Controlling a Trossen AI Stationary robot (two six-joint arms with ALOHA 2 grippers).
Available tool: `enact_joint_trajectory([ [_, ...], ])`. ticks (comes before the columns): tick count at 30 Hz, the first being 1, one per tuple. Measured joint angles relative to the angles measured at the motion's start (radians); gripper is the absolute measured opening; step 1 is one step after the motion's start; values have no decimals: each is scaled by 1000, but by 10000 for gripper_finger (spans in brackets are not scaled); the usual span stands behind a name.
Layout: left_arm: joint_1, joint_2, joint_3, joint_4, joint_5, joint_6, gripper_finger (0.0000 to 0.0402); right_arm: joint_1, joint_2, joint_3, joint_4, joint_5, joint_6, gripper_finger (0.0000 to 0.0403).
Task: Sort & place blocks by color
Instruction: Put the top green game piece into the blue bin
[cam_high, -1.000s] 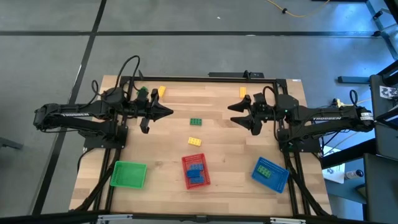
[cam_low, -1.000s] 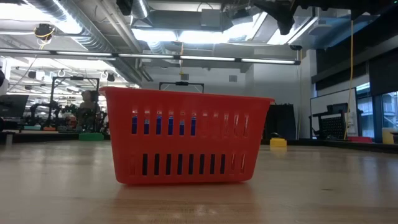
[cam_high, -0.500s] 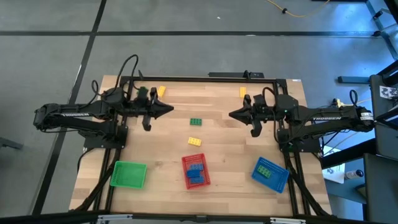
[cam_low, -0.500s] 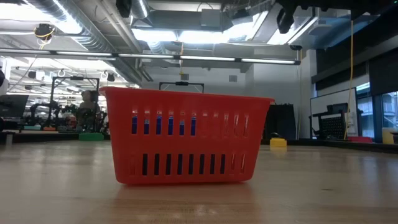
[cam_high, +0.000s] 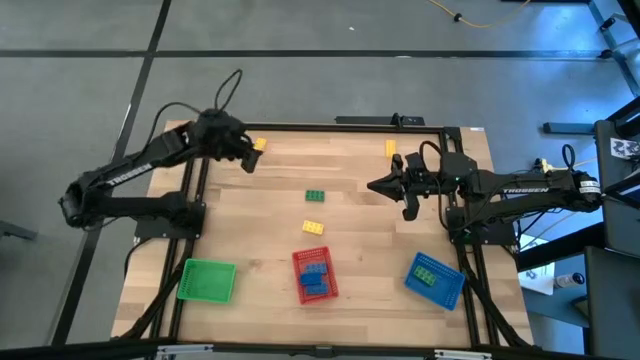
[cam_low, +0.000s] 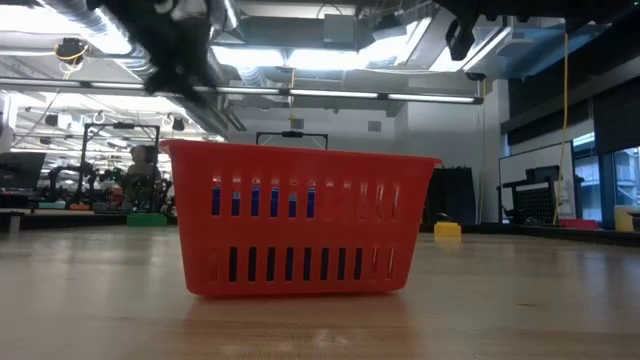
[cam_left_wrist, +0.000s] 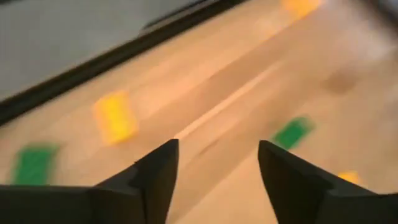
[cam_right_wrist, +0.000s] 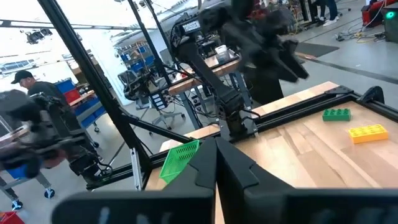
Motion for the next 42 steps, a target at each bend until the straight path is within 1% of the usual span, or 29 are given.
enact_joint_trajectory([
  [2, 77, 27, -1, -75, -5, 32, 226, 0, 0, 0, -3, 0, 1, 2],
  [5, 185, 84, -1, -139, -12, 65, 242, 0, 0, 0, -3, 0, 0, 2],
  [8, 277, 147, -1, -128, -2, 76, 250, 0, 0, 0, -3, 0, 0, 2],
  [11, 333, 232, -1, -122, -2, 86, 251, 0, 0, 0, -8, 0, 2, 1],
  [14, 361, 320, -1, -132, -88, 80, 251, 0, 0, 0, -19, 0, 11, 1],
  [16, 375, 370, -1, -135, -162, 78, 251, 0, 0, 0, -23, 0, 11, 1],
  [20, 376, 454, -1, -73, -237, 77, 251, 0, 0, 0, -49, 0, 18, 1],
  [29, 370, 613, 0, -4, -330, 61, 251, 0, 0, 0, -71, 0, 18, 0],
  [31, 359, 627, 7, -8, -363, 34, 250, 0, 0, 0, -71, 0, 18, 0],
  [38, 357, 638, 18, 9, -392, 13, 246, 0, 0, 0, -72, 0, 0, 0],
  [42, 333, 638, 5, 31, -454, -38, 246, 0, 0, 0, -72, 0, 0, 0],
])
